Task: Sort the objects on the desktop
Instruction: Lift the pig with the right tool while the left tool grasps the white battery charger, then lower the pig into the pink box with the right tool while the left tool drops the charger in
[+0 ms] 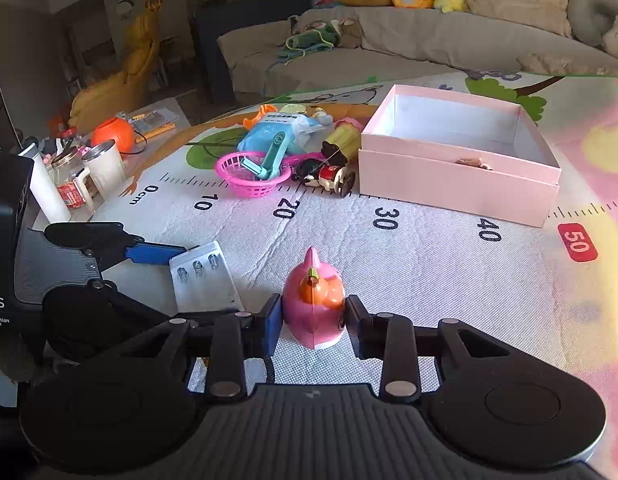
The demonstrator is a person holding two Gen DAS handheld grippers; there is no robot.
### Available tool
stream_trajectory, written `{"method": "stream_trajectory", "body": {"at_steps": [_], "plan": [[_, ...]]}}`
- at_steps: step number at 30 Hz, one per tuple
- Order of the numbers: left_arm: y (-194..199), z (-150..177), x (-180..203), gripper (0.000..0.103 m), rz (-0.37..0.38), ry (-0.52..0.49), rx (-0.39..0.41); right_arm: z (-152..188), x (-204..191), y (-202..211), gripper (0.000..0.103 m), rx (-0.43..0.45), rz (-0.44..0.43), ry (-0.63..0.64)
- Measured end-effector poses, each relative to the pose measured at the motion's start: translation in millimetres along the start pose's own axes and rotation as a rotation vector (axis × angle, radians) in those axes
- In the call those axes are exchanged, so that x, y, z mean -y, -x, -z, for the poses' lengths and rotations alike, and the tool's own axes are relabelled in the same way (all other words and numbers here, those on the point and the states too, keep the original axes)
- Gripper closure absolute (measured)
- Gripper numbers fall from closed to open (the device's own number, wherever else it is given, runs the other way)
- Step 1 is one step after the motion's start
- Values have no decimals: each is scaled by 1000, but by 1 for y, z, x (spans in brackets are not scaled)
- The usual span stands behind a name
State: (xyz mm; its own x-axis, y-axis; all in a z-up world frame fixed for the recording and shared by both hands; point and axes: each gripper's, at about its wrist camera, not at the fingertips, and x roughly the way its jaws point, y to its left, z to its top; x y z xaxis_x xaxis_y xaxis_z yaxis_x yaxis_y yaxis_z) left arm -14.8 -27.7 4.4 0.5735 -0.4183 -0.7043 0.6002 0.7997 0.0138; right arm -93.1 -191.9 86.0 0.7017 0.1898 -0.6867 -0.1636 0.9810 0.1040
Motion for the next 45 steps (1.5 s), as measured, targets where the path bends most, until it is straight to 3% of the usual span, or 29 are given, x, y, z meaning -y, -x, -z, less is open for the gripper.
{"method": "stream_trajectory", "body": {"at_steps": [17, 27, 32, 39, 42, 43, 44, 45], "plan": [[36, 3, 1, 16, -89, 19, 44, 0, -15, 20, 70, 50, 61, 72], [27, -11, -17, 16, -170, 172, 70, -13, -12, 11, 70, 52, 85, 108], [16, -49, -26, 16, -181, 267, 115, -37, 9, 7, 70, 97, 133, 108], [-18, -148, 11, 16, -149, 151, 245, -127, 76, 6, 70, 181, 254, 94], [-47, -184, 25, 14, -67, 124, 249, -163, 112, -9, 68, 153, 268, 50], [-58, -192, 29, 12, -49, 110, 244, -170, 123, -16, 61, 135, 247, 42], [-64, -196, 31, 11, -67, 103, 244, -175, 135, -23, 44, 122, 245, 19], [-67, -197, 31, 9, -88, 101, 249, -177, 146, -28, 39, 121, 268, -9]]}}
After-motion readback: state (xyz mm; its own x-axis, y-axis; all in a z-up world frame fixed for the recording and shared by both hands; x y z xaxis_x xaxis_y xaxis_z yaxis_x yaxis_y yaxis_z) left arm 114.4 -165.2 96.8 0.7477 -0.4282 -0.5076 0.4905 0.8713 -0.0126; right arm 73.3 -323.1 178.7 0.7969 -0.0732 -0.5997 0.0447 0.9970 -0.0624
